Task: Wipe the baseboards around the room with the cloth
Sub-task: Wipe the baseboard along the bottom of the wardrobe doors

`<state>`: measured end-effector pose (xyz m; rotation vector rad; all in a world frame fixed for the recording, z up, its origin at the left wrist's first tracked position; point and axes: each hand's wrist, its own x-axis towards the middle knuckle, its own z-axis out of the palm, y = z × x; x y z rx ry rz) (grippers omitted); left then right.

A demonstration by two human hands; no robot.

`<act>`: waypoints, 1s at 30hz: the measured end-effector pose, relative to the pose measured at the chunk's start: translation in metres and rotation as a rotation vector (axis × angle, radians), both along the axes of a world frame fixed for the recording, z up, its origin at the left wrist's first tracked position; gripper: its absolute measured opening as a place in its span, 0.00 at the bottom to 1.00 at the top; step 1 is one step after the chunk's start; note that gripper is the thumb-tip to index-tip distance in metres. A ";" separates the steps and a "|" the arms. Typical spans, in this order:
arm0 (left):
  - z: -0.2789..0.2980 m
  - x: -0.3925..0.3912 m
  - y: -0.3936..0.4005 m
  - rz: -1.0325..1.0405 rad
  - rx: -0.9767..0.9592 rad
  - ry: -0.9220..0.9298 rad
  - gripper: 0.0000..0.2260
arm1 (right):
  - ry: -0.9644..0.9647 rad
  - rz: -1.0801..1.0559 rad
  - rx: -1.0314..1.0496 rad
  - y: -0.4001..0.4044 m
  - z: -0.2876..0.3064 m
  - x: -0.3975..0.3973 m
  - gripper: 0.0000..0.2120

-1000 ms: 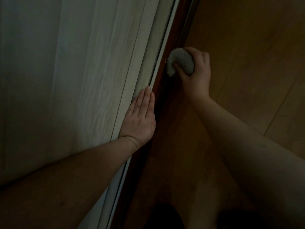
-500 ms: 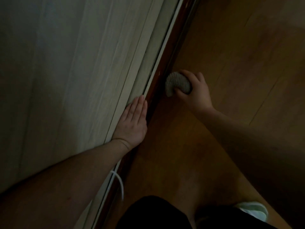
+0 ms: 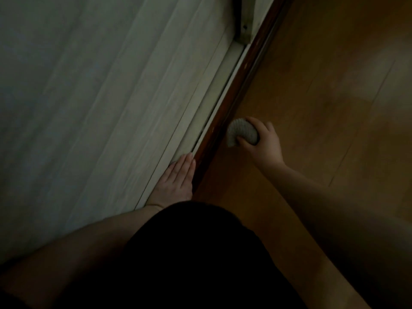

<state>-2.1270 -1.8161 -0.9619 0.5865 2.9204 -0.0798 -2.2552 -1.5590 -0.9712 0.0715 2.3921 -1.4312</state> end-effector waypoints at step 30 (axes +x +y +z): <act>0.013 -0.173 0.073 0.154 0.153 -0.158 0.25 | 0.008 -0.136 0.202 0.074 0.052 -0.027 0.25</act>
